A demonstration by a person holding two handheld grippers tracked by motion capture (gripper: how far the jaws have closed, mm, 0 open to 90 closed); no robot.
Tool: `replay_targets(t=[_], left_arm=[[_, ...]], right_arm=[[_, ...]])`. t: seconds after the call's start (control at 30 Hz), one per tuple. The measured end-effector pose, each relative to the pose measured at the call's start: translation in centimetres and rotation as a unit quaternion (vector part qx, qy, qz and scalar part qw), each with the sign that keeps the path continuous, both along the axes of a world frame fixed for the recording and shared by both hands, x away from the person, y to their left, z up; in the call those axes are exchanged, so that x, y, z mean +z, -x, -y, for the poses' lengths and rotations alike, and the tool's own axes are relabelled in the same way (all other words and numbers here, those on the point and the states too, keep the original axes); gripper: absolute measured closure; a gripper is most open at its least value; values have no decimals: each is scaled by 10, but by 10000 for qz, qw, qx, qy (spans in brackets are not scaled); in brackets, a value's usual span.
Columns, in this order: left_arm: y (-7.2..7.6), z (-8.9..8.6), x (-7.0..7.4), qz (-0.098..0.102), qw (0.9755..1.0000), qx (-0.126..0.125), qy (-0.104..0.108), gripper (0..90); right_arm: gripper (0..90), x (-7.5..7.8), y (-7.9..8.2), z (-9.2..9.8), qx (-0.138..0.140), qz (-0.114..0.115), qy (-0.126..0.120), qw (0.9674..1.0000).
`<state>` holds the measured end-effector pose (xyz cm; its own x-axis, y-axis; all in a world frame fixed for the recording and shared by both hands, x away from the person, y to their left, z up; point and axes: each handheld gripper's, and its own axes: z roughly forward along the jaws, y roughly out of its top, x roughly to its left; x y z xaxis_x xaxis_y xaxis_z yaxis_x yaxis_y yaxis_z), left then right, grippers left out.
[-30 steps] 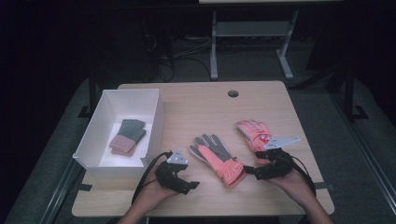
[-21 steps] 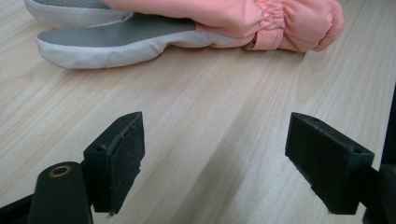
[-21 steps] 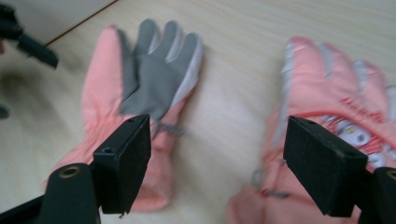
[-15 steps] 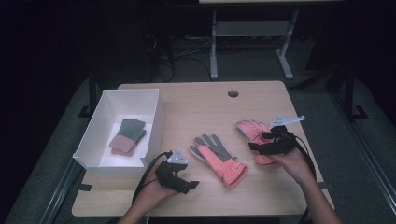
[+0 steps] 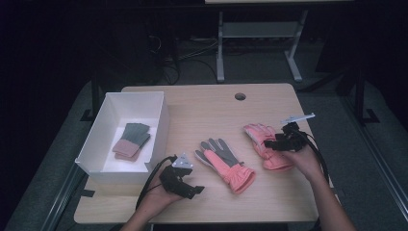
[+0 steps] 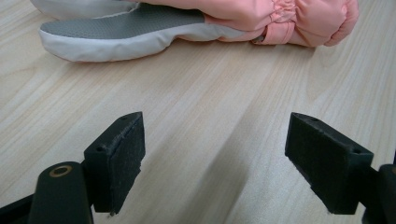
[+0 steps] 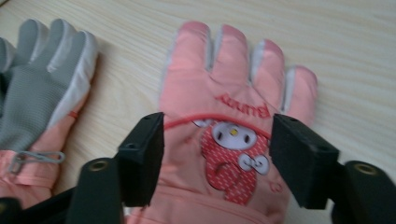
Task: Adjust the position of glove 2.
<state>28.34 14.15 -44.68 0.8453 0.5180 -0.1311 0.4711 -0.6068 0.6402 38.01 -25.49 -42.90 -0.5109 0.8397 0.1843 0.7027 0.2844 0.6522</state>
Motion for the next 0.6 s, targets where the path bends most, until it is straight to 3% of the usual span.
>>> replay_targets(t=[0.17, 0.27, 0.47, 0.6], left_arm=[[0, 1, -1, 6, 10000, 2, -5, 198], [0, 0, -1, 1, 10000, -5, -14, 198], [1, 2, -2, 13, 10000, 8, -4, 199], [1, 1, -2, -5, 10000, 46, 10, 199]], right_arm=[[477, -11, -2, 4, -66, -151, 8, 9999], [538, -20, -2, -2, -53, -214, 278, 9994], [829, -19, 1, -8, 19, -145, 382, 9992], [878, -18, 1, -3, -19, -163, 226, 9996]])
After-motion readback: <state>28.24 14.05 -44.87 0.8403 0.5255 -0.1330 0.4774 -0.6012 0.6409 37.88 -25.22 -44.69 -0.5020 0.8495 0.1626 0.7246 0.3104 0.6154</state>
